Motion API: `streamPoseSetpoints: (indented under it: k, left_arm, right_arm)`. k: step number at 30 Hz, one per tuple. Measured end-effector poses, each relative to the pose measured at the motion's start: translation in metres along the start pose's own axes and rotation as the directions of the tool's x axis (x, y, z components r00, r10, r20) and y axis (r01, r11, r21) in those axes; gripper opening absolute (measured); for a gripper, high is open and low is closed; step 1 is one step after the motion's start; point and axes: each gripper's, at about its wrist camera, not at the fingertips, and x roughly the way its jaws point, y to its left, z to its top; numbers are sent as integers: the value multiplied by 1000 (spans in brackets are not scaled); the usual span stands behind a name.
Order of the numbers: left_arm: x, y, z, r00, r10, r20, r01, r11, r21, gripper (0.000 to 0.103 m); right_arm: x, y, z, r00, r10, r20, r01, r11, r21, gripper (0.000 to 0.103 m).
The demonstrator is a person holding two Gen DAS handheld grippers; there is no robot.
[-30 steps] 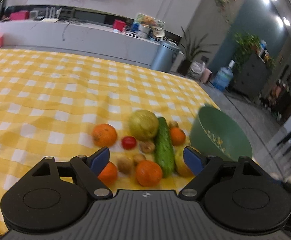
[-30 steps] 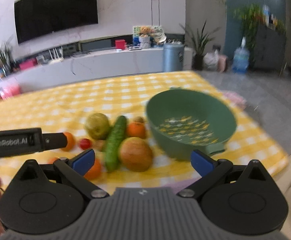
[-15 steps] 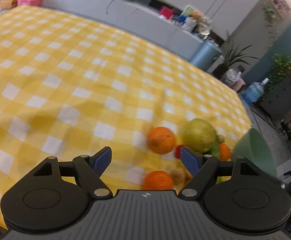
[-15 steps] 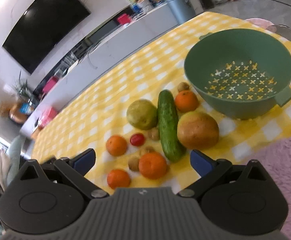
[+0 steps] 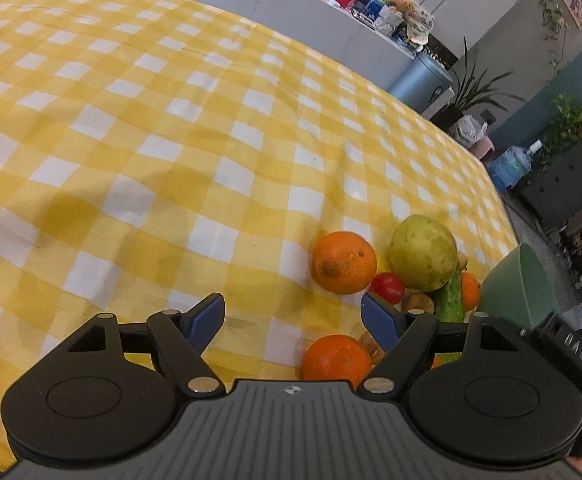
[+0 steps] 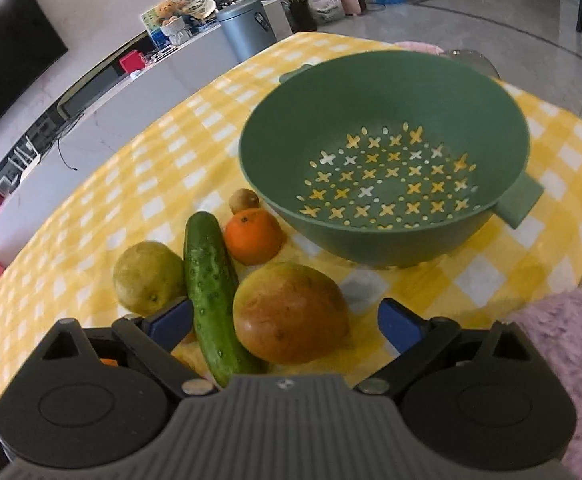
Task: Organize fruits
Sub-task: 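Grasp the green pear with the left tool while the right tool grasps the large yellow pear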
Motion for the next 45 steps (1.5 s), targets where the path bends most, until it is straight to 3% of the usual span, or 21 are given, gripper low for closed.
streamPoseSetpoints:
  k: [5, 6, 7, 13, 20, 23, 28, 32, 35, 37, 40, 45]
  left_arm:
    - [5, -6, -2, 1000, -2, -13, 2, 1000, 25, 91]
    - [6, -7, -2, 1000, 0, -15, 0, 1000, 29, 91]
    - [7, -7, -2, 1000, 4, -19, -3, 999, 32, 91]
    - [9, -6, -3, 1000, 15, -22, -14, 999, 31, 91]
    - [7, -8, -5, 1000, 8, -10, -7, 998, 56, 91]
    - [-1, -14, -9, 997, -52, 57, 45, 993, 111, 91]
    - [-16, -41, -28, 956, -177, 234, 98, 945, 313, 92]
    - [-9, -66, -36, 942, -231, 244, 95, 879, 467, 92]
    - [0, -77, -38, 937, -243, 252, 89, 861, 501, 92]
    - [9, -82, -34, 939, -247, 239, 101, 862, 497, 92]
    - [21, -80, -27, 943, -265, 199, 157, 886, 437, 92]
    - [36, -88, -17, 949, -236, 211, 127, 894, 429, 92]
  right_arm:
    - [16, -1, 3, 999, -1, -53, 2, 1000, 9, 93]
    - [20, 0, 3, 998, -6, -68, 6, 1000, -1, 89]
    - [24, -1, 3, 997, -17, -76, 17, 1000, -1, 78]
    - [28, -11, 1, 997, 6, -73, -3, 999, 41, 67]
    - [27, -14, 0, 998, 35, -58, -31, 997, 67, 65]
    - [27, -15, 0, 998, 41, -57, -37, 997, 73, 65]
    - [26, -17, -2, 997, 45, -55, -41, 996, 76, 65]
    - [27, -15, -1, 998, 37, -55, -33, 997, 67, 66]
    - [27, -15, -2, 998, 39, -56, -36, 997, 68, 66]
    - [27, -16, -2, 997, 46, -56, -42, 996, 75, 66]
    - [28, -16, -2, 998, 48, -52, -44, 996, 75, 66]
    - [28, -18, -2, 997, 56, -45, -53, 996, 79, 66]
